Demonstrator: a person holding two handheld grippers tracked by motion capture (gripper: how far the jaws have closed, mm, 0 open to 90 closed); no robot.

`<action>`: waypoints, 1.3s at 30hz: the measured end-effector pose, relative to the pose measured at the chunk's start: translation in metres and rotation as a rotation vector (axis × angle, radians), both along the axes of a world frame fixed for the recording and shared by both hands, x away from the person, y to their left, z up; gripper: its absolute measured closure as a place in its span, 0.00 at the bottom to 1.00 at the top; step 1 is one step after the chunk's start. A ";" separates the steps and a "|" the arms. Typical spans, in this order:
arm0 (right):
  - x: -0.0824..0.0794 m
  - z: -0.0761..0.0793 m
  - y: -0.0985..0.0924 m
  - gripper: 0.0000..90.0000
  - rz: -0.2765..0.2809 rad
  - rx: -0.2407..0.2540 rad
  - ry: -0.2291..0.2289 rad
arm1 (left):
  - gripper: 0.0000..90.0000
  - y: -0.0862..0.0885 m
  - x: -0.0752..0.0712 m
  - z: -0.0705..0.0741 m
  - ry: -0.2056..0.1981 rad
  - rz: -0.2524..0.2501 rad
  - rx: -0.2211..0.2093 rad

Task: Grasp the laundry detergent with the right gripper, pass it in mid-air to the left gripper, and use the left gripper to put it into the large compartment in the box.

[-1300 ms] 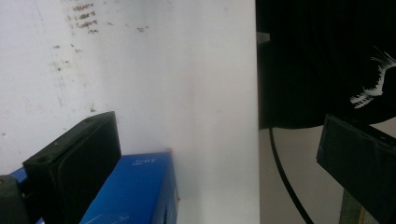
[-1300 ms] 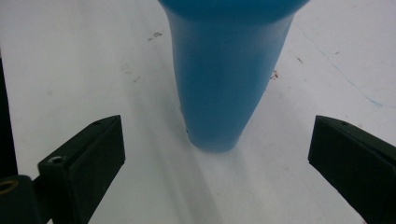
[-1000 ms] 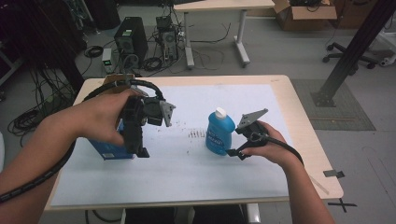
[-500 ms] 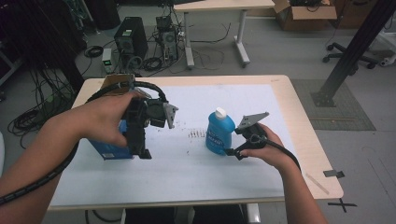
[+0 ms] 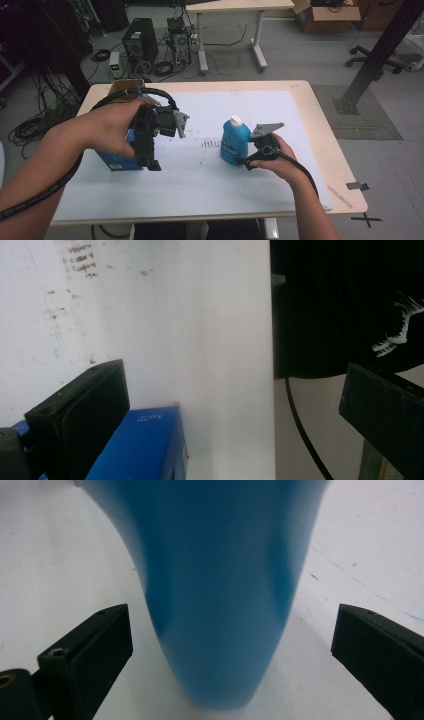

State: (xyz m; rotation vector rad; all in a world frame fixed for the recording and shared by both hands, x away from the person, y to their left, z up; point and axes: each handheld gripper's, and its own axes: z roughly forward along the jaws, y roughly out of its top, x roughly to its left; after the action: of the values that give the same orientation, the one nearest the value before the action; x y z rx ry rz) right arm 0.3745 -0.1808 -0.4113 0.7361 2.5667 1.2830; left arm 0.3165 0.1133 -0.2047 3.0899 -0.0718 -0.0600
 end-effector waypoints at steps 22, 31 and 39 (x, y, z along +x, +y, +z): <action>-0.002 -0.003 0.013 0.05 -0.052 0.070 -0.072 | 0.00 0.009 -0.002 -0.003 0.007 0.007 -0.005; -0.003 -0.006 0.014 0.16 -0.098 0.090 -0.103 | 0.00 0.009 -0.002 -0.004 0.009 0.003 -0.006; -0.002 -0.008 0.013 0.24 -0.105 0.101 -0.107 | 0.00 0.010 -0.002 -0.006 0.012 0.014 -0.008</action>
State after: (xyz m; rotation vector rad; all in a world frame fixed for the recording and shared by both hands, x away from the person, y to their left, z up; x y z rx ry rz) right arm 0.3720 -0.1680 -0.4197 0.7864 2.3622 1.3869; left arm 0.3148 0.1236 -0.2106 3.0813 -0.0499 -0.0783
